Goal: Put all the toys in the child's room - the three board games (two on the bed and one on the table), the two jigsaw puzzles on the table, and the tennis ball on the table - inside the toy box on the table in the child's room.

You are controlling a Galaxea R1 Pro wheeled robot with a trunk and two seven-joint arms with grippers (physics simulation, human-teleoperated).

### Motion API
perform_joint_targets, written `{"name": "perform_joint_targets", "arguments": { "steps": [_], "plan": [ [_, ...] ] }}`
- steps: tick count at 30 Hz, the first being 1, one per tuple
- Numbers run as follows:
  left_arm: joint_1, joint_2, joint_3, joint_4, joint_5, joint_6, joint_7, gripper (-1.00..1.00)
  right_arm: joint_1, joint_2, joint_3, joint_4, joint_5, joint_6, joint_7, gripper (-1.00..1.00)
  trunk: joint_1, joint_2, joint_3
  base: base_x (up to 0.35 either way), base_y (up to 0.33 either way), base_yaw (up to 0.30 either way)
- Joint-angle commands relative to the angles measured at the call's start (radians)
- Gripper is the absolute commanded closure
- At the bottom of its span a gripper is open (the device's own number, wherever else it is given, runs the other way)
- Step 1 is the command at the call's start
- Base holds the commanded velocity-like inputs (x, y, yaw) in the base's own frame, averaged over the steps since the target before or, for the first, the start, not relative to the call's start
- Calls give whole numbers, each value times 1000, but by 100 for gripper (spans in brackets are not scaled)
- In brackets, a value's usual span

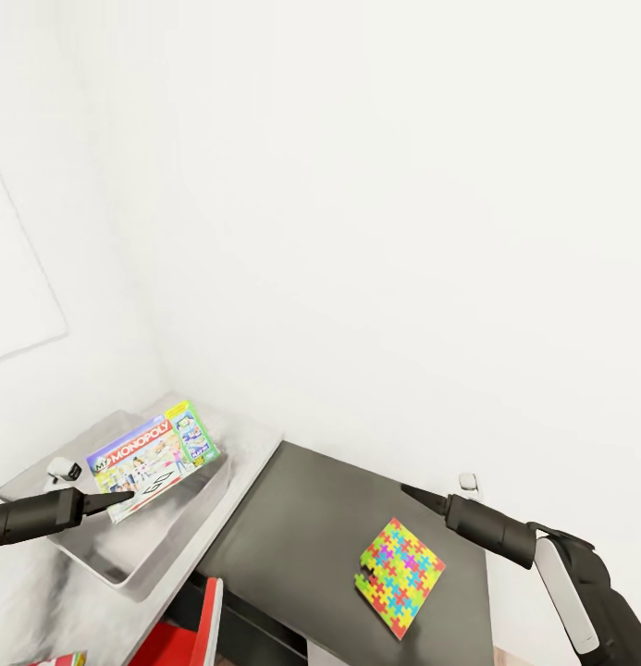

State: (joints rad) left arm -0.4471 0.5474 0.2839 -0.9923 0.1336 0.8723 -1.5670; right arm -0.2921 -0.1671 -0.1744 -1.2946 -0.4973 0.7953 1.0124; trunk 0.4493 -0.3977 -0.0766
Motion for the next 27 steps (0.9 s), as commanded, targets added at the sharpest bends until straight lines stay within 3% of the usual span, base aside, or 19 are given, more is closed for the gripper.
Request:
{"name": "perform_joint_targets", "arguments": {
  "steps": [1, 27],
  "plan": [
    [-1, 0, 0, 0, 0, 10, -4, 100, -1, 0, 0, 0, -3, 5, 1, -100, 1, -2, -2, 44, 0, 0],
    [-1, 0, 0, 0, 0, 10, -4, 100, -1, 0, 1, 0, -3, 5, 1, -100, 1, -2, -2, 17, 0, 0]
  ]
}}
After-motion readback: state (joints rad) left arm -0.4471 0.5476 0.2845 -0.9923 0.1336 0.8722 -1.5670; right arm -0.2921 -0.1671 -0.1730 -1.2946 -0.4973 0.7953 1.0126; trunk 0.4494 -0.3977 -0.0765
